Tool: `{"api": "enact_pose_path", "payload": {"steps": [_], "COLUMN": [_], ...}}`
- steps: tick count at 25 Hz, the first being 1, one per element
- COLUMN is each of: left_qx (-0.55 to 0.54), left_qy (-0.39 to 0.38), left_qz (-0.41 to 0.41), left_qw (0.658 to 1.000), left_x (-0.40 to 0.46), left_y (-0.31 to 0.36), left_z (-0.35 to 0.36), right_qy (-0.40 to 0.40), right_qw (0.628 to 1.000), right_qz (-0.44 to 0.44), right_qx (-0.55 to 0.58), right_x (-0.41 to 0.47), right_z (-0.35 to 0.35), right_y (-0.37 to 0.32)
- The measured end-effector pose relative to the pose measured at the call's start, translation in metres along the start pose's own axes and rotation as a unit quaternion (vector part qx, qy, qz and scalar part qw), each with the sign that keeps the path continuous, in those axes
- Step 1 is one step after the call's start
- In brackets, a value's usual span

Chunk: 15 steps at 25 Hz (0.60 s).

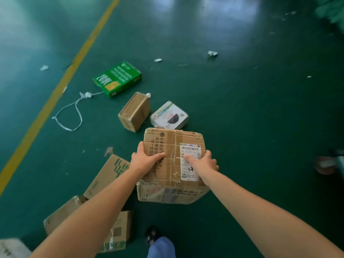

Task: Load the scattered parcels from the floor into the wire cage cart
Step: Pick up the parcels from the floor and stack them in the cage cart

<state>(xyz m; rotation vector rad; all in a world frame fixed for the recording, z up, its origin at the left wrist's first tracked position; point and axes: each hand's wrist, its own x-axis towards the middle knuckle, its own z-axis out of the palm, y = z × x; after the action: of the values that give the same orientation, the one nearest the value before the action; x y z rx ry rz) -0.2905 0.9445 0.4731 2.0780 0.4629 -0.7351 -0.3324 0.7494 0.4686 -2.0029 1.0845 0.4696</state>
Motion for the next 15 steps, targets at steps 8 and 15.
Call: {"api": "enact_pose_path", "payload": {"steps": [8,15], "left_qx": [-0.057,-0.054], "left_qy": [-0.089,-0.209], "left_qz": [0.142,0.2], "left_qw": [0.984,0.956], "left_x": [-0.14,-0.214], "left_y": [0.168,0.27], "left_z": [0.136,0.262], "right_qy": [0.125,0.228], "right_qw": [0.99,0.969], "right_qz": [-0.051,-0.027], "right_qx": [0.041,0.095], "right_x": [-0.039,-0.054], "right_z": [-0.249,-0.401], "right_y": [0.089,0.177]}}
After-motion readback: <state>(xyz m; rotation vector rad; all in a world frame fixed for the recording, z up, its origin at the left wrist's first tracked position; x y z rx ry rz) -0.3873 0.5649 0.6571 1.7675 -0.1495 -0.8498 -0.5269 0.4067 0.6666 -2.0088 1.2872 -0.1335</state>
